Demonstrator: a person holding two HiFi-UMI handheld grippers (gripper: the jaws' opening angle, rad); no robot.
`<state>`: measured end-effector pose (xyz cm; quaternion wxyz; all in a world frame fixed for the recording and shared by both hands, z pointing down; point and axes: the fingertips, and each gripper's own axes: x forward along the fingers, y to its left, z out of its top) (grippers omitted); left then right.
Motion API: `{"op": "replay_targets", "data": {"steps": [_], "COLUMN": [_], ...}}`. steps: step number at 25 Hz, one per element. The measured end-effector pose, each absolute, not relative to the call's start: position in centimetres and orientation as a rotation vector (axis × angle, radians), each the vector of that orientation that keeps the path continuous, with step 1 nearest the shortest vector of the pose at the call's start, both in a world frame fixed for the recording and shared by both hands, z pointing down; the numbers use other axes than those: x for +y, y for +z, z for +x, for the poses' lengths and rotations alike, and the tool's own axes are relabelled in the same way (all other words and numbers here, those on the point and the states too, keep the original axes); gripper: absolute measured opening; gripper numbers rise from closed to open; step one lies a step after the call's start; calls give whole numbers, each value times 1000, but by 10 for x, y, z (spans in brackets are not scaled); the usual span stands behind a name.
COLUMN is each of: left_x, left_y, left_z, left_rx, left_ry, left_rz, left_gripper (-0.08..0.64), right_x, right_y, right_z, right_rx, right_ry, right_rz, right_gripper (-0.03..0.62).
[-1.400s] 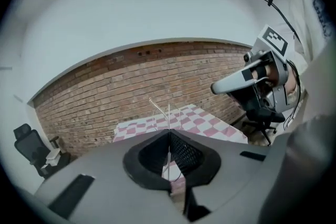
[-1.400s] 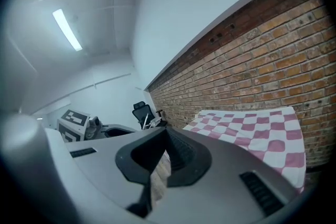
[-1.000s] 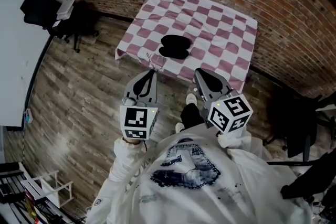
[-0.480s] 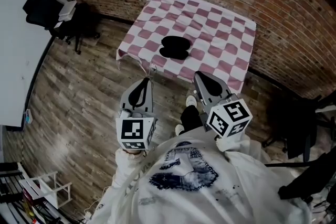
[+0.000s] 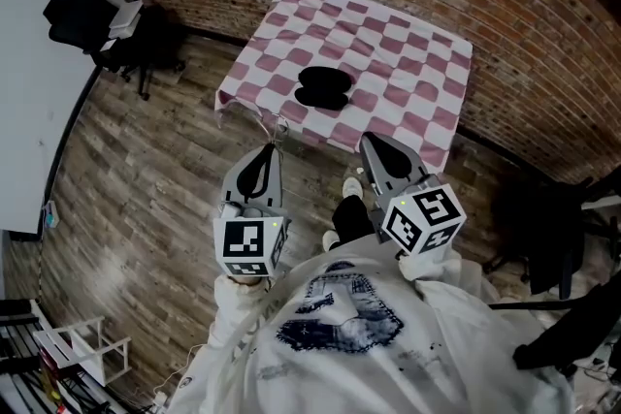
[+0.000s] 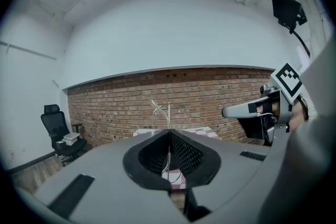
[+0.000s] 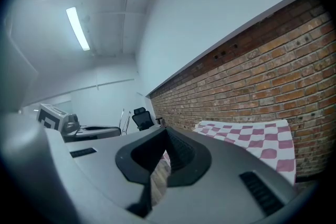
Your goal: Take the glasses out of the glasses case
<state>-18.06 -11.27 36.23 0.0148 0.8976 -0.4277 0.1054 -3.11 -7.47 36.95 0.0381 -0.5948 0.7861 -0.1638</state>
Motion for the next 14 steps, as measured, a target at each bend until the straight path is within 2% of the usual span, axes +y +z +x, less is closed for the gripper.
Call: {"op": "replay_targets", "data": {"steps": [14], "left_x": [-119], "left_y": [362], "left_z": [-176], "left_rx": [-1310], "left_ry": [312], "left_rz": [2799], "left_gripper": [15], "right_x": [-80], "right_y": [370], "right_z": [-28], "right_rx": [2407], "right_ry": [-505], "right_rz": [-1842], "right_gripper": [14]}}
